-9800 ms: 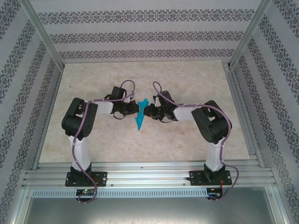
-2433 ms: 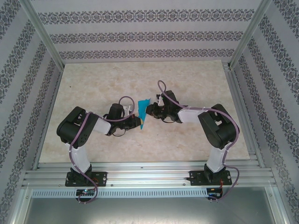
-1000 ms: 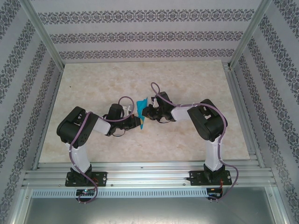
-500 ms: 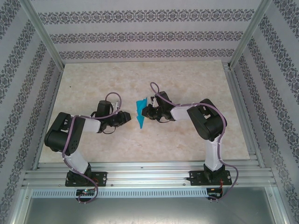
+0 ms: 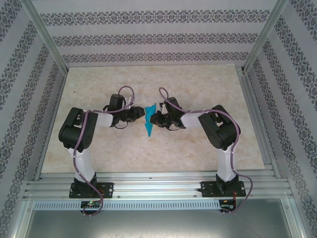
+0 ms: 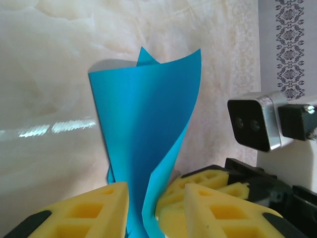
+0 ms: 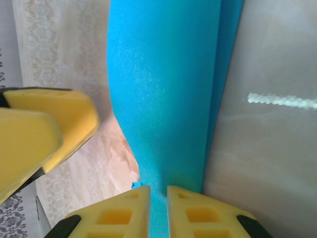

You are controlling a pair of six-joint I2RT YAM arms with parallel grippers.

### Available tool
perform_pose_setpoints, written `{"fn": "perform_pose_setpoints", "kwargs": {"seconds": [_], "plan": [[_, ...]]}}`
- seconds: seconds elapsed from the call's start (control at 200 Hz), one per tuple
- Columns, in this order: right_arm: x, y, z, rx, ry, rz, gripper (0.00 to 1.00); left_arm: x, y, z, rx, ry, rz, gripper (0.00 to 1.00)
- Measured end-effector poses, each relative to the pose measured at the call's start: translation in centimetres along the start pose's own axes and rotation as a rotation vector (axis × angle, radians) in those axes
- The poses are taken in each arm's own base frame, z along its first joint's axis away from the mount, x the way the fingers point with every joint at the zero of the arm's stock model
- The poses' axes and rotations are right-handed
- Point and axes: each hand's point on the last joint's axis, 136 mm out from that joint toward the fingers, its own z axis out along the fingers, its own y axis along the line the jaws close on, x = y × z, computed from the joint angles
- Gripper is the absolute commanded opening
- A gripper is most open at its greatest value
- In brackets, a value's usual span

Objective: Fold a paper plane with a square sheet of paper (fold left side to right side)
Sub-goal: Fold the wing for the fifth time at the center of the table.

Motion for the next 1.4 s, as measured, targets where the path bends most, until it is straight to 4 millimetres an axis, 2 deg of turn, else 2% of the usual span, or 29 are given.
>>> {"fn": "perform_pose_setpoints", "kwargs": {"seconds": [0.295, 0.669, 0.929, 1.024, 1.244, 1.399], "plan": [[0.1, 0.0, 0.0, 0.0, 0.001, -0.001, 0.17, -0.3, 0.0, 1.8, 0.0, 0.035, 0.008, 0.31], [0.1, 0.0, 0.0, 0.002, 0.002, -0.003, 0.17, -0.4, 0.2, 2.5, -0.016, 0.057, 0.017, 0.32], [0.0, 0.1, 0.0, 0.004, 0.005, -0.001, 0.17, 0.0, 0.8, 2.7, -0.035, 0.069, 0.027, 0.06], [0.1, 0.0, 0.0, 0.006, 0.007, 0.0, 0.17, 0.1, 1.3, 2.7, -0.058, 0.071, 0.028, 0.0], [0.2, 0.3, -0.2, 0.012, 0.014, -0.001, 0.18, 0.0, 1.4, 2.7, -0.068, 0.066, 0.038, 0.0], [0.5, 1.6, -0.7, -0.002, 0.015, -0.022, 0.18, 0.0, 1.5, 2.7, -0.072, 0.063, 0.038, 0.0]]}}
